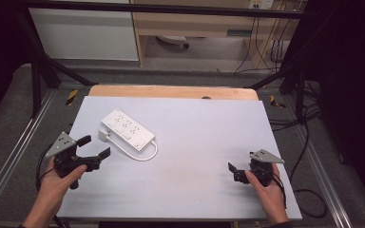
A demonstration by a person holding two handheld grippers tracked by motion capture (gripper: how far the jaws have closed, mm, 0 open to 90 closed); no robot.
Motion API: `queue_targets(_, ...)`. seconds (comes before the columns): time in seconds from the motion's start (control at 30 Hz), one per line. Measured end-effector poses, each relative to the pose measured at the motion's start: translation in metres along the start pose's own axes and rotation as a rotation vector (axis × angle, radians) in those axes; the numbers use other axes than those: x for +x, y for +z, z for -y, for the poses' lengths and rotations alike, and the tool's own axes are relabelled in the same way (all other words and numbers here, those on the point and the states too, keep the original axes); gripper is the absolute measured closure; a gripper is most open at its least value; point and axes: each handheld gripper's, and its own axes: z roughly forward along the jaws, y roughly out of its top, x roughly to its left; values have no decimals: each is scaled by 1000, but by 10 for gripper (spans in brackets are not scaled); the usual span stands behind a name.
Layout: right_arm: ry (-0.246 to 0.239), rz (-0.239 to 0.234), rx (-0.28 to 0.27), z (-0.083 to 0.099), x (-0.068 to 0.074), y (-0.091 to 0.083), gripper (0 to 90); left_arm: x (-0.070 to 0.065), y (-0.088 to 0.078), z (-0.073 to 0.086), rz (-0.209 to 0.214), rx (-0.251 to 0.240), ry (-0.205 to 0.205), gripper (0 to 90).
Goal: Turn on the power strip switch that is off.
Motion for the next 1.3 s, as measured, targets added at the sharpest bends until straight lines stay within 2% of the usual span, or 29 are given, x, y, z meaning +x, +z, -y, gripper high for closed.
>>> queue_targets(0.33,9,0,-3,0,0,0,27,-3,19,-8,16,4,16,69)
queue_targets(0.7,5,0,-1,0,0,-1,27,2,33,-16,9,-3,4,73)
queue_targets(1.3,4,-2,-2,0,0,-1,27,6,53,-21,-3,-6,10,83)
